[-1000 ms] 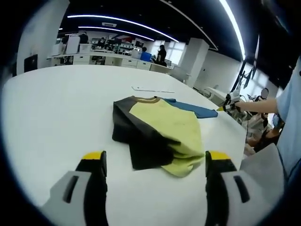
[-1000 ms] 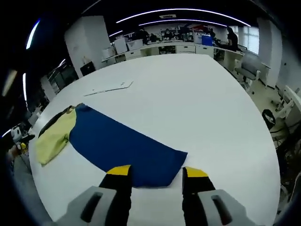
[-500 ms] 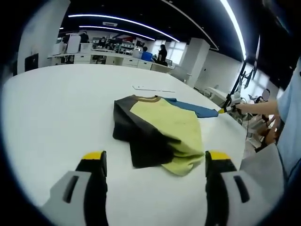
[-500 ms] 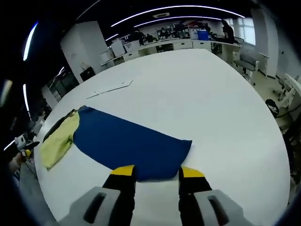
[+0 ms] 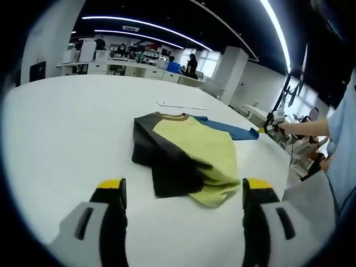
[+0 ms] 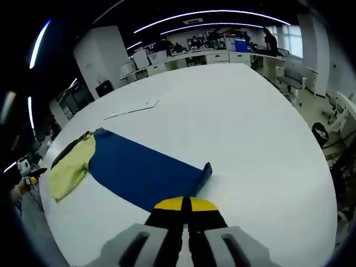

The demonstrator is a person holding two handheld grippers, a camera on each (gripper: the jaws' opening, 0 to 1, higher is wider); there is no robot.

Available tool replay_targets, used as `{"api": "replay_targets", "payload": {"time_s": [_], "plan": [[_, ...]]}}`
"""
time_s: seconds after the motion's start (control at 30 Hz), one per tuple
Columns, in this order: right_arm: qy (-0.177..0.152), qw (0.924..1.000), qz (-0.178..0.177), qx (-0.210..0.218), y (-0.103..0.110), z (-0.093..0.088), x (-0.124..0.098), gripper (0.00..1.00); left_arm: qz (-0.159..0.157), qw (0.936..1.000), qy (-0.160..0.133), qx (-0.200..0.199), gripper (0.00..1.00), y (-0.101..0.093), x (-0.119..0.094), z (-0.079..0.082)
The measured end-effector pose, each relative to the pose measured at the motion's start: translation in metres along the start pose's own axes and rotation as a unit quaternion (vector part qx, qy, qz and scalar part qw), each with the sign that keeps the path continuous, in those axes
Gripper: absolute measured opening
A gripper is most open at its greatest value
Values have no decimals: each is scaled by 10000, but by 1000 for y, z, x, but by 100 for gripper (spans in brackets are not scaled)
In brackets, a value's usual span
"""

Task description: Fold the garment on the visible template until the final outline fits inside the template.

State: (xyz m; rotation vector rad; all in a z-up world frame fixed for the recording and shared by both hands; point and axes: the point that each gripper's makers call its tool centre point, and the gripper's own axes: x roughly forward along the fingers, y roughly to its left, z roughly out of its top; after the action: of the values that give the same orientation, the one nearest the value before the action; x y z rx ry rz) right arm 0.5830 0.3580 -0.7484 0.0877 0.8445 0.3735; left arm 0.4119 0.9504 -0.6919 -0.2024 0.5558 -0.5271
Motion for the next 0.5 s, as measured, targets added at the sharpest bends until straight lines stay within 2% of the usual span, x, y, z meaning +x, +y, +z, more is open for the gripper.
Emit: {"api": "replay_targets", "payload": {"time_s": [0.13,0.3,0.4,0.5], "plan": [[62,9999,-72,-53,-3,-1,0,0,18,10000,-7,2,83,1,-1,1],[244,9983,-466,-264,-21,-11,-4,0,25,10000,9,-3,83,1,-2,-1],[195,9987,-450,-117,-22,-10,-4,0,27,10000,17,-13,83,1,-1,-2],[267,9981,-521,-200,-24,-13,-2,0,27,10000,33,-13,83,2,0,-2]]}}
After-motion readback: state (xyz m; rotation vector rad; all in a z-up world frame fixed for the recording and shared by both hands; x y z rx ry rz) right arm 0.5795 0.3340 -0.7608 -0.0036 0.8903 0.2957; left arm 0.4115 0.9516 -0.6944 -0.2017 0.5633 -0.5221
